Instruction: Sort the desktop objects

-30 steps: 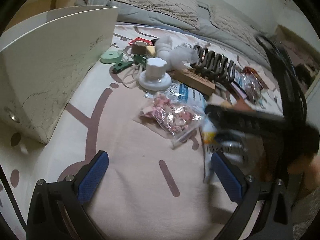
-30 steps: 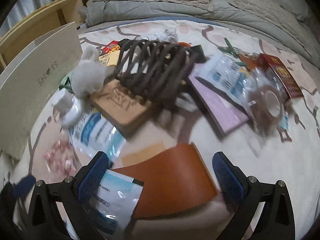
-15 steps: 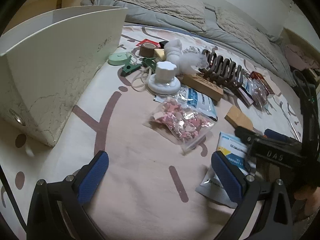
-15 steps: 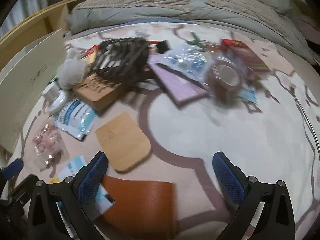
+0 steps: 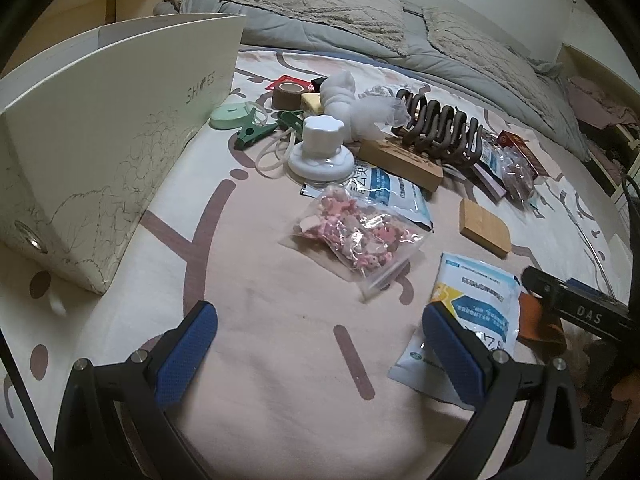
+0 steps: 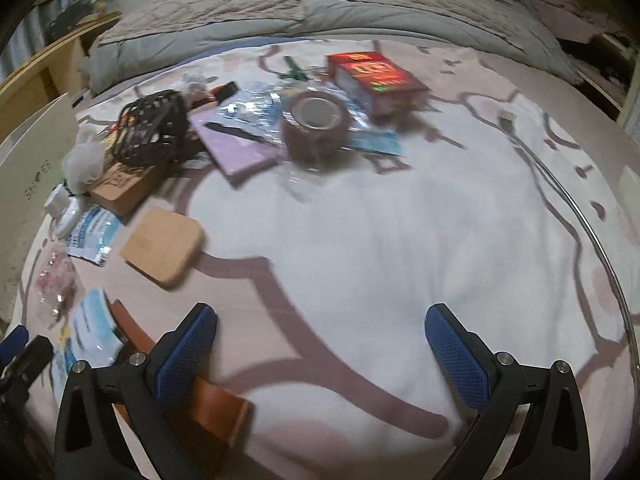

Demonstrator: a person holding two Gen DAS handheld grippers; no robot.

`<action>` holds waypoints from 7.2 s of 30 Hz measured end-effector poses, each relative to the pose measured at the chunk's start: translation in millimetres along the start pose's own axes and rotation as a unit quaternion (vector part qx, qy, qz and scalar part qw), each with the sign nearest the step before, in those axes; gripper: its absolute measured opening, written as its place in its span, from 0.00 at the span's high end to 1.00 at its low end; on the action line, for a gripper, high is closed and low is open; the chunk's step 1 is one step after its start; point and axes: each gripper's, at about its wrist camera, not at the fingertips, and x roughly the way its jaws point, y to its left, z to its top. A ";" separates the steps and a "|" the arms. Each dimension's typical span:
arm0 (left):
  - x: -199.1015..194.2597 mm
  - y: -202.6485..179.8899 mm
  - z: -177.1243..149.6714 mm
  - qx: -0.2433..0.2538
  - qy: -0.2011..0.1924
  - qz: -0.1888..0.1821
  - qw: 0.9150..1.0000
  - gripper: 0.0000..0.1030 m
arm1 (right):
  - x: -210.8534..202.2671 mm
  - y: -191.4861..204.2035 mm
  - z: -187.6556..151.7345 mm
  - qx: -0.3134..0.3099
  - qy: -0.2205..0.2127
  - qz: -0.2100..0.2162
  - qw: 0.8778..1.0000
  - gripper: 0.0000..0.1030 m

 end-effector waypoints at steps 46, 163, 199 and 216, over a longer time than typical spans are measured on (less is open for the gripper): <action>-9.9 -10.1 -15.6 0.079 0.048 0.011 0.996 0.00 | -43.2 56.9 -50.7 -0.068 0.023 0.048 0.996 0.00; 13.7 -19.3 -8.1 0.004 0.086 0.056 0.995 0.00 | -32.3 61.5 -17.7 -0.152 0.006 0.013 0.988 0.00; 3.3 1.9 -0.6 -0.042 0.086 0.020 0.995 0.18 | -30.6 49.6 -40.7 -0.107 -0.017 0.076 0.991 0.15; -6.1 20.3 6.6 -0.050 0.078 -0.029 0.995 0.66 | -26.5 50.2 -38.6 -0.101 -0.019 0.083 0.991 0.15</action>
